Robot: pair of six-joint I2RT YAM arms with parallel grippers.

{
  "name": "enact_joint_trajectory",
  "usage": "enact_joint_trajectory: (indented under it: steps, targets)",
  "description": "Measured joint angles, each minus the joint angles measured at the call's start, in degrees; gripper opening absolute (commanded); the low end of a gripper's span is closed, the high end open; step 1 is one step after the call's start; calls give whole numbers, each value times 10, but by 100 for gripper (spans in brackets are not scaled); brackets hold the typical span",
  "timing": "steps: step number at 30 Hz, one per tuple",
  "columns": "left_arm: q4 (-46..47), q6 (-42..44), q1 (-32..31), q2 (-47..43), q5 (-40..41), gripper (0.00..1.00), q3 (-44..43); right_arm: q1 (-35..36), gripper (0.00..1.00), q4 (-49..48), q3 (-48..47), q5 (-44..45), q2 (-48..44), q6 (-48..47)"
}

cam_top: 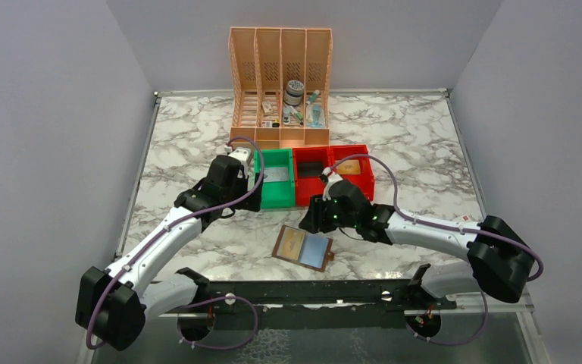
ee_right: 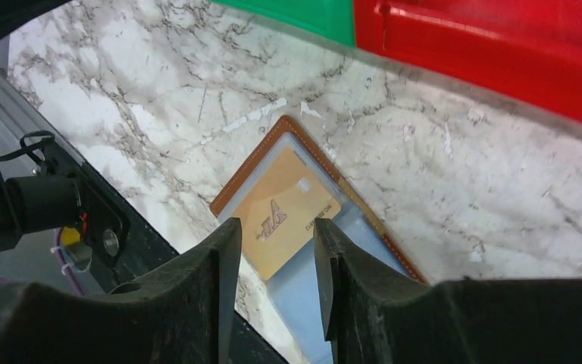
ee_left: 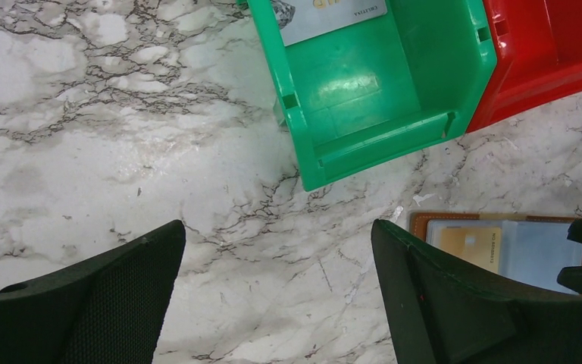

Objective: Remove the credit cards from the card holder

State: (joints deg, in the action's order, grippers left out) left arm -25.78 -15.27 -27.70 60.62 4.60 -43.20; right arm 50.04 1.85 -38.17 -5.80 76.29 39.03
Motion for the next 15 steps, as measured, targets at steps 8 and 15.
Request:
enact_joint_trajectory:
  steps: [8, 15]
  targets:
    - [4, -1, 0, 3, -20, 89, 0, 44, 33, -33, 39, 49, -1, 100]
    - [9, 0, 0, 13, -40, 87, 0, 57, 28, -97, 83, 21, 43, 172]
